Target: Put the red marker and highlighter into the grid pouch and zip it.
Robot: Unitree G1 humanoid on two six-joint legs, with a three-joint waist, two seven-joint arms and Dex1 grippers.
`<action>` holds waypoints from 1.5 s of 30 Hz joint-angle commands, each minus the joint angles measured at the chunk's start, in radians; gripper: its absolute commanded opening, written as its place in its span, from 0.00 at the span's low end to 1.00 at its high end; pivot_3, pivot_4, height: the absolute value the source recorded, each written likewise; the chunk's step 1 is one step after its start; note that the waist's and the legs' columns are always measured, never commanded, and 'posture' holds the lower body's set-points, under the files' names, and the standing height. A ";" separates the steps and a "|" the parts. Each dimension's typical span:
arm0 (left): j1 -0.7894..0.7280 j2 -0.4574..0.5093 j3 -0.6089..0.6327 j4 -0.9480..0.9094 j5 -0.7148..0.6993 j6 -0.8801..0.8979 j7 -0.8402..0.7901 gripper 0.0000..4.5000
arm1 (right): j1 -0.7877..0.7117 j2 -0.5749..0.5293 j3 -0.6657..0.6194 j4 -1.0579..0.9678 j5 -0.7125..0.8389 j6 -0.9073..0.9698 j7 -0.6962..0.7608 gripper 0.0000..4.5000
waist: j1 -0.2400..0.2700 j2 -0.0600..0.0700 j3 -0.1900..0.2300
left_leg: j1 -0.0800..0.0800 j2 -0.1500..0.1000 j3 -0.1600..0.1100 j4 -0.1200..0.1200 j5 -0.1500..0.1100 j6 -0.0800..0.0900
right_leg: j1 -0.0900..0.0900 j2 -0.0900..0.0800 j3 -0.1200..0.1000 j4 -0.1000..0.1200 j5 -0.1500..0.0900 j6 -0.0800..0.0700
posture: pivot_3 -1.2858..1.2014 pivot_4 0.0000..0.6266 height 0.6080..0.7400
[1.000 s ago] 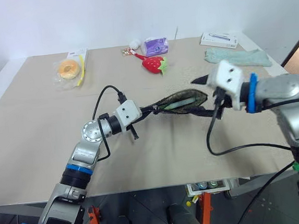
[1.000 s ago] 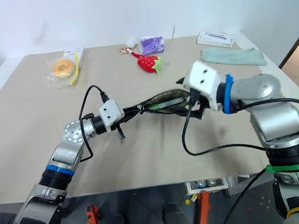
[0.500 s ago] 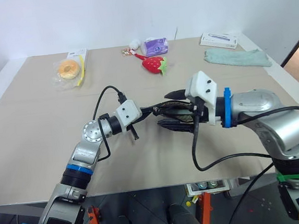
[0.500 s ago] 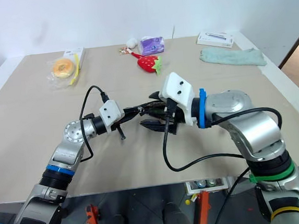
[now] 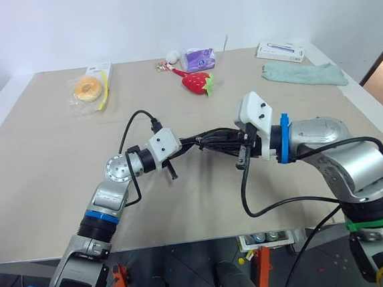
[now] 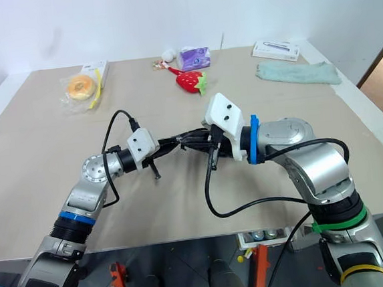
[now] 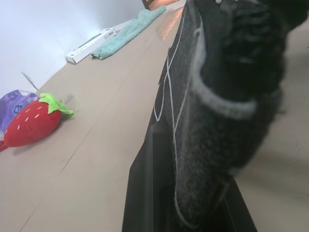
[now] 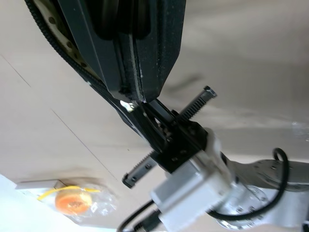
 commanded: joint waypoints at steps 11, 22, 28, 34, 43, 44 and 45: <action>-0.001 0.000 0.013 -0.050 -0.018 -0.009 0.004 0.00 | 0.146 -0.237 -0.182 0.109 -0.044 -0.106 0.055 0.01 | 0.000 0.000 0.000 | 0.000 0.000 0.000 0.000 0.000 0.000 | 0.000 0.000 0.000 -0.001 0.000 0.000 | 0.52 0.24 1.00; -0.004 0.000 0.014 -0.044 -0.016 -0.016 0.001 0.00 | 0.215 -0.380 -0.256 0.274 -0.124 -0.197 0.068 0.01 | 0.002 0.000 0.000 | 0.000 -0.001 0.001 0.000 0.000 0.000 | 0.000 -0.001 0.001 -0.001 0.000 0.001 | 0.52 0.24 1.00; 0.001 0.008 0.014 -0.058 -0.020 -0.012 -0.007 0.00 | 0.241 -0.349 -0.324 0.185 -0.005 -0.148 0.101 0.01 | -0.001 0.000 0.000 | 0.000 0.000 0.001 0.000 0.000 0.000 | 0.000 0.000 0.001 -0.001 0.000 0.001 | 0.52 0.24 1.00; -0.003 0.053 -0.005 -0.052 0.004 -0.064 -0.054 0.00 | 0.231 -0.336 -0.415 0.160 0.125 -0.037 0.091 0.42 | 0.001 -0.001 0.000 | 0.000 -0.001 0.001 0.000 0.000 0.000 | 0.001 0.000 0.002 -0.001 0.000 0.001 | 0.52 0.24 1.00; -0.051 0.226 -0.108 0.060 0.135 -0.301 -0.218 0.85 | 0.199 -0.342 -0.390 0.302 0.021 -0.110 0.032 1.00 | -0.001 -0.001 0.001 | 0.001 0.000 0.001 0.000 0.000 0.000 | 0.000 0.000 0.002 -0.001 0.000 0.000 | 0.52 0.24 1.00; -0.073 0.251 -0.123 0.087 0.176 -0.347 -0.215 0.99 | 0.194 -0.338 -0.386 0.305 0.018 -0.114 0.031 1.00 | -0.001 -0.001 0.001 | 0.001 0.000 0.001 0.000 0.000 0.000 | 0.000 0.000 0.002 -0.001 0.000 0.000 | 0.52 0.24 1.00; -0.093 0.268 -0.130 0.109 0.201 -0.374 -0.209 0.99 | 0.191 -0.334 -0.385 0.302 0.018 -0.113 0.031 1.00 | -0.001 -0.001 0.001 | 0.001 0.000 0.001 0.000 0.000 0.000 | 0.000 0.001 0.002 -0.001 0.000 0.000 | 0.52 0.24 1.00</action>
